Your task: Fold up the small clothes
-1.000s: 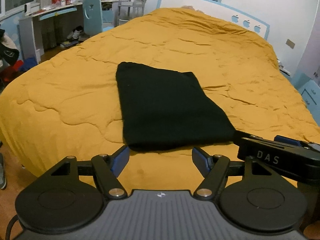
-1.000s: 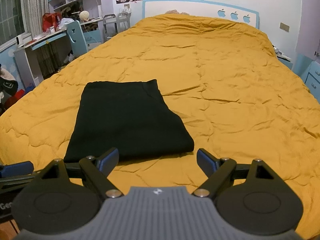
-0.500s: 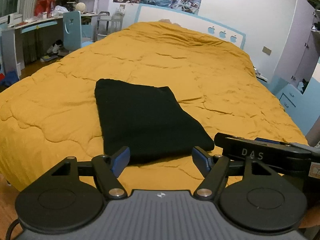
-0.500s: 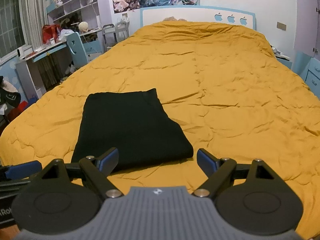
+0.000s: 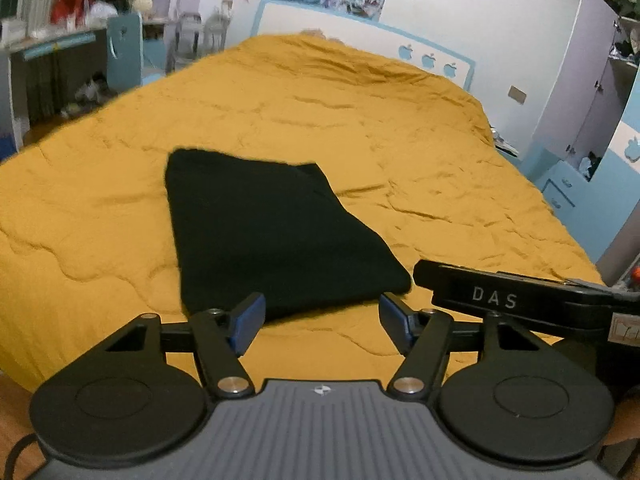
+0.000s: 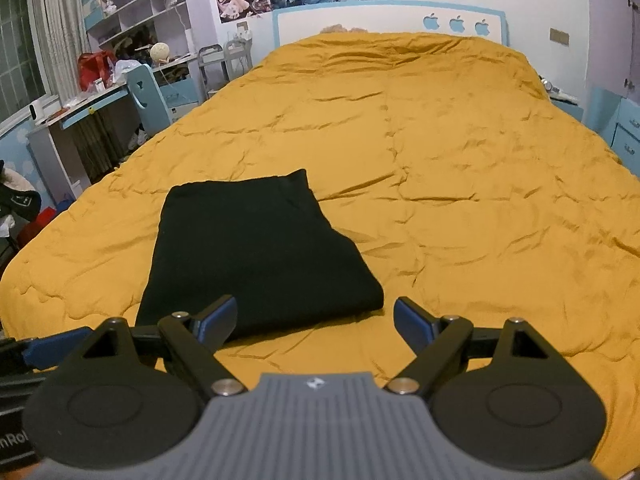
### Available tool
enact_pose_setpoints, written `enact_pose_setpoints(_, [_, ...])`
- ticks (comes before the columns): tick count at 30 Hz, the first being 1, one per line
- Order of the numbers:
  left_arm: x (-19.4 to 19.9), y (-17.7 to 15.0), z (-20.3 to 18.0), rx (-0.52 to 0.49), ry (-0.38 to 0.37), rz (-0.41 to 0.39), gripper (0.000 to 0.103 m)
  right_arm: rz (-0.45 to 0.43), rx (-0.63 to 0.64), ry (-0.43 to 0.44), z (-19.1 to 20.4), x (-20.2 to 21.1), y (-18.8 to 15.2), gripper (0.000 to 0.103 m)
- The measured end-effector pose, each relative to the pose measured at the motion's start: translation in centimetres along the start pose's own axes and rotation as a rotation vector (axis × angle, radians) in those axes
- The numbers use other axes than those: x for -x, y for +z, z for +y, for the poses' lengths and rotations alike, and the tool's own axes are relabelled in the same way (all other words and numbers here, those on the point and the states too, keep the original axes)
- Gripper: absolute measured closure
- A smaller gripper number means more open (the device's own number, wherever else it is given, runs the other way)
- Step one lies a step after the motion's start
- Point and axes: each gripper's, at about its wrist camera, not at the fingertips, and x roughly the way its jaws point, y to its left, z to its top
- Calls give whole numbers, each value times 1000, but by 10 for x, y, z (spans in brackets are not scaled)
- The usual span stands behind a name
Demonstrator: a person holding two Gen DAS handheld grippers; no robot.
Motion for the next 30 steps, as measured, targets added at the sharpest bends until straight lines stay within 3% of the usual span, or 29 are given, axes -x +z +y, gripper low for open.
enact_pose_setpoints(2, [-3,0,3,28,6,38,21,-2,10,-10,2,-1,-2,22])
enact_pose_setpoints(7, [-3,-9,5,24,-10,-49,16,27,-43,41,-5,-11,-1,22])
enact_pose_setpoints(11, [-15,-6,6,38,-9,16,15,36,-28,16,-5,-19,0,22])
enact_pose_setpoints(14, [-25,-7,0,-13,-9,65,15,58,-43,70,-4,-24,-1,21])
enact_pose_setpoints(17, [-29,-12,-9,-60,-3,93,15,61,-1,71,5,-25,-3,21])
enact_pose_setpoints(23, [-28,-15,-12,-55,-39,102,15,56,-6,68,6,-25,-2,21])
enact_pose_setpoints(30, [-22,-13,-7,-42,15,67,7,45,-4,63,6,-20,-2,21])
